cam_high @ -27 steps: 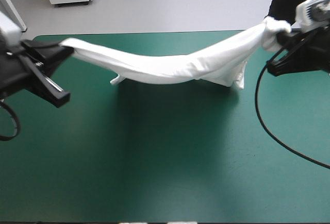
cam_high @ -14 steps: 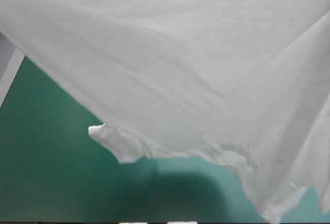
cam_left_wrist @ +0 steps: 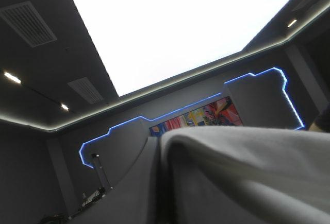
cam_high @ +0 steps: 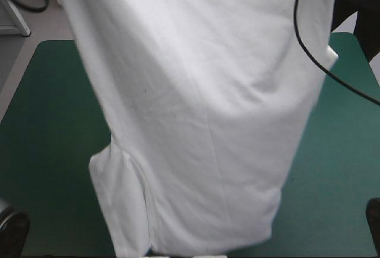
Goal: Fold the cloth
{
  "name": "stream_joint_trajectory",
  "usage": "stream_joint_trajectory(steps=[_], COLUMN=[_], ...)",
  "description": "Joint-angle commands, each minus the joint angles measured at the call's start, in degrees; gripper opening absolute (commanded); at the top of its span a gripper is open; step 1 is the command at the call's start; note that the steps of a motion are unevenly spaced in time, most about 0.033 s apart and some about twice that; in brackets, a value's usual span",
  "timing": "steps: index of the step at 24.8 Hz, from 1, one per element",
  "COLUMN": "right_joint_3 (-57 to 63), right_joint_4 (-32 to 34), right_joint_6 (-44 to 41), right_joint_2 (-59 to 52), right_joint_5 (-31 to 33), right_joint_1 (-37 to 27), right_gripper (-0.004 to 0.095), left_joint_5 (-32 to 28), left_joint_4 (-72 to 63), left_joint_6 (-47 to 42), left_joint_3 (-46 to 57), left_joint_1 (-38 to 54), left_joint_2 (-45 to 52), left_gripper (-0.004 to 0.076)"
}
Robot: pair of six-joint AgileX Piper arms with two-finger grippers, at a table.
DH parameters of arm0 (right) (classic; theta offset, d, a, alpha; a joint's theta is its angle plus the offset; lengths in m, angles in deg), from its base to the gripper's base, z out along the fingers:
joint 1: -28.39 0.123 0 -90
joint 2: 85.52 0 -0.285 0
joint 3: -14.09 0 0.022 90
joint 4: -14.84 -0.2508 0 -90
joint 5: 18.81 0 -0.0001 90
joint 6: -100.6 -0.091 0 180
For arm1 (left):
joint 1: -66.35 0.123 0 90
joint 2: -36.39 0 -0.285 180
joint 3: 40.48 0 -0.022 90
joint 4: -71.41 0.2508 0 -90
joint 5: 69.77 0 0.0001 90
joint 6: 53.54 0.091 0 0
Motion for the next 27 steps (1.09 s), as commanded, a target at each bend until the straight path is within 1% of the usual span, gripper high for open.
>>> stream_joint_trajectory(steps=[1,2,4,5,6,8,10,13,16,17,20,22,24,27], right_joint_3=[-3.27,-4.53,-7.76,-9.65,-11.66,-14.01,-14.19,-14.19,-14.19,-14.19,-13.21,-10.99,-7.61,-1.51], right_joint_4=[0.47,-0.40,-8.18,-10.50,-12.34,-15.54,-16.72,-17.21,-17.21,-17.21,-17.21,-16.96,-16.96,-16.83], right_joint_6=[0.08,-0.04,0.74,1.29,3.02,5.12,7.04,7.71,9.33,9.90,11.07,11.07,11.07,11.33], right_joint_2=[6.86,9.45,14.06,16.17,17.64,19.46,20.11,21.71,24.05,25.04,27.83,29.40,30.17,30.30], right_joint_5=[-11.11,-13.37,-18.91,-21.04,-21.39,-21.79,-20.98,-18.39,-14.47,-12.08,-3.76,1.14,4.52,7.25], right_joint_1=[-0.28,-2.01,-5.39,-6.83,-7.78,-9.24,-9.76,-9.76,-9.76,-9.76,-9.76,-9.76,-9.76,-9.76], right_gripper=[-0.0017,-0.0017,-0.0017,-0.0017,-0.0017,-0.0017,-0.0017,-0.0017,-0.0017,-0.0017,-0.0017,-0.0017,-0.0017,-0.0017], left_joint_5=[-16.33,-18.56,-19.69,-20.46,-20.93,-20.55,-15.96,-10.98,-3.80,-0.35,12.73,21.24,29.65,38.34], left_joint_4=[-2.24,-3.85,-5.67,-7.66,-10.35,-13.16,-14.36,-14.47,-14.47,-14.22,-13.70,-13.54,-13.54,-13.76], left_joint_6=[-1.77,-1.77,-2.44,-3.98,-5.32,-7.71,-7.83,-7.83,-6.88,-5.94,-3.03,-2.73,-3.48,-6.71], left_joint_3=[-5.12,-10.22,-22.10,-27.92,-32.88,-34.90,-33.46,-31.62,-30.30,-29.87,-28.44,-27.06,-25.09,-21.67], left_joint_1=[2.69,3.79,5.37,6.48,8.17,10.30,10.69,10.69,10.69,10.69,10.69,10.69,10.69,10.69], left_joint_2=[-8.38,-12.85,-21.29,-24.33,-27.37,-28.95,-29.07,-29.79,-30.45,-30.48,-30.48,-30.72,-31.14,-32.17], left_gripper=[-0.0022,-0.0022,-0.0022,-0.0022,-0.0022,-0.0022,-0.0022,-0.0022,-0.0022,-0.0022,-0.0022,-0.0022,-0.0022,-0.0022])
